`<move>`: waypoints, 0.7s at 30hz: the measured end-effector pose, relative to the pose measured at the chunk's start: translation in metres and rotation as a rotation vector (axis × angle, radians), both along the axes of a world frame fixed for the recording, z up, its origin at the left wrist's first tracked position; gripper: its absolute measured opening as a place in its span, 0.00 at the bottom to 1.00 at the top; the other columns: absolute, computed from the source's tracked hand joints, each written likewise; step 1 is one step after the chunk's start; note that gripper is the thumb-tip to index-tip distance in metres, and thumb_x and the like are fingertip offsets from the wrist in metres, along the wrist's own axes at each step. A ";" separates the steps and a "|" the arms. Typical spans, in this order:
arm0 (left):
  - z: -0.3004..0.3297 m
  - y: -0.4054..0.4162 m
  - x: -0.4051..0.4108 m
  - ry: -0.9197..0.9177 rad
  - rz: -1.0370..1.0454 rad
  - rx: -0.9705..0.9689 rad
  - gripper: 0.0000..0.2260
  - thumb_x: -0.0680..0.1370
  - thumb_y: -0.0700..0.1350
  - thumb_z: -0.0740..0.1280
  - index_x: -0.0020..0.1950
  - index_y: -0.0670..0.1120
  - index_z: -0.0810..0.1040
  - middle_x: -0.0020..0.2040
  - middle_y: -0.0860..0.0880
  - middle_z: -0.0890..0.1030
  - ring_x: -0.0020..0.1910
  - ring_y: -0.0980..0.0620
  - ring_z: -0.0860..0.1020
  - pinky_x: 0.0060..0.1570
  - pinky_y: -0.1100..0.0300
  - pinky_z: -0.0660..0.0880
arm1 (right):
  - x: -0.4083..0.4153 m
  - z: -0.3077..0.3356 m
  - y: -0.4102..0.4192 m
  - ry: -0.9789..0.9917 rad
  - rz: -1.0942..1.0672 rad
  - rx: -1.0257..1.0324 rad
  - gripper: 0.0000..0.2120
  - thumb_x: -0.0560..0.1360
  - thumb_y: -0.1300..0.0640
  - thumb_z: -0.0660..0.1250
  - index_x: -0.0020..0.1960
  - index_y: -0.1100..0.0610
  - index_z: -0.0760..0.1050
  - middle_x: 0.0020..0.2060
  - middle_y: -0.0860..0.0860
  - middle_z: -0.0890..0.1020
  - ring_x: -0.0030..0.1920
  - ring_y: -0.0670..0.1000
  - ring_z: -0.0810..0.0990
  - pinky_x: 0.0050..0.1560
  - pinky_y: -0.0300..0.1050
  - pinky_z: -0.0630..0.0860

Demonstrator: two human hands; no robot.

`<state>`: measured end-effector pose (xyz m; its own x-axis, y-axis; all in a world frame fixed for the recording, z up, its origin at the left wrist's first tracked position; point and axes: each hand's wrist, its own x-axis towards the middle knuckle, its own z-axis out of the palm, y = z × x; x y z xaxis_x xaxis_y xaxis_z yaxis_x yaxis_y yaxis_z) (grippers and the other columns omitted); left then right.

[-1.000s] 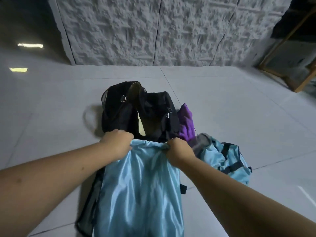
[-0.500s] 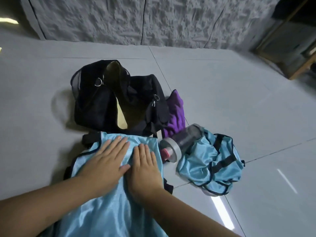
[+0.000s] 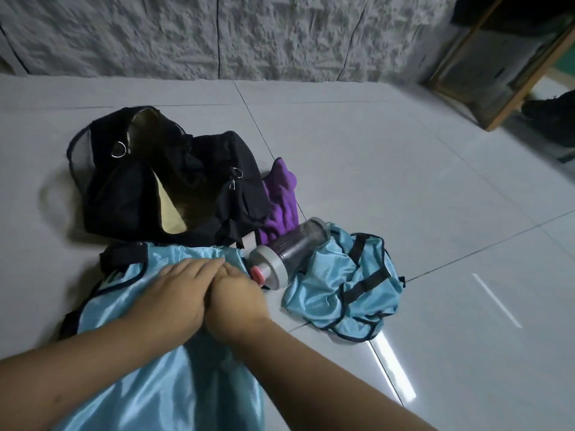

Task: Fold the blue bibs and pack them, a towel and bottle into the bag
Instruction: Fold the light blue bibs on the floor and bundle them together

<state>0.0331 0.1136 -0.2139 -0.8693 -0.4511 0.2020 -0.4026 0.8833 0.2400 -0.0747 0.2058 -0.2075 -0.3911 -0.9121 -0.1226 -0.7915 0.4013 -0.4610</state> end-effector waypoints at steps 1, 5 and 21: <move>0.013 0.011 -0.016 0.055 -0.001 0.038 0.26 0.73 0.45 0.55 0.68 0.44 0.79 0.59 0.46 0.84 0.58 0.42 0.82 0.61 0.50 0.74 | -0.012 0.008 0.010 0.020 -0.052 -0.083 0.26 0.77 0.55 0.63 0.73 0.61 0.68 0.64 0.58 0.78 0.63 0.59 0.78 0.60 0.52 0.76; 0.033 0.049 -0.083 0.176 -0.162 0.153 0.22 0.77 0.46 0.55 0.68 0.45 0.77 0.58 0.48 0.81 0.58 0.45 0.78 0.62 0.50 0.75 | -0.068 0.025 0.063 0.120 -0.219 -0.310 0.18 0.71 0.56 0.60 0.57 0.58 0.80 0.46 0.55 0.82 0.44 0.58 0.82 0.40 0.48 0.77; 0.008 0.108 -0.191 -0.393 -0.146 -0.191 0.19 0.79 0.54 0.63 0.70 0.54 0.73 0.71 0.50 0.66 0.74 0.47 0.59 0.66 0.47 0.65 | -0.212 -0.026 0.189 -0.168 -0.877 0.114 0.33 0.74 0.45 0.68 0.75 0.51 0.63 0.64 0.55 0.75 0.65 0.61 0.73 0.63 0.57 0.76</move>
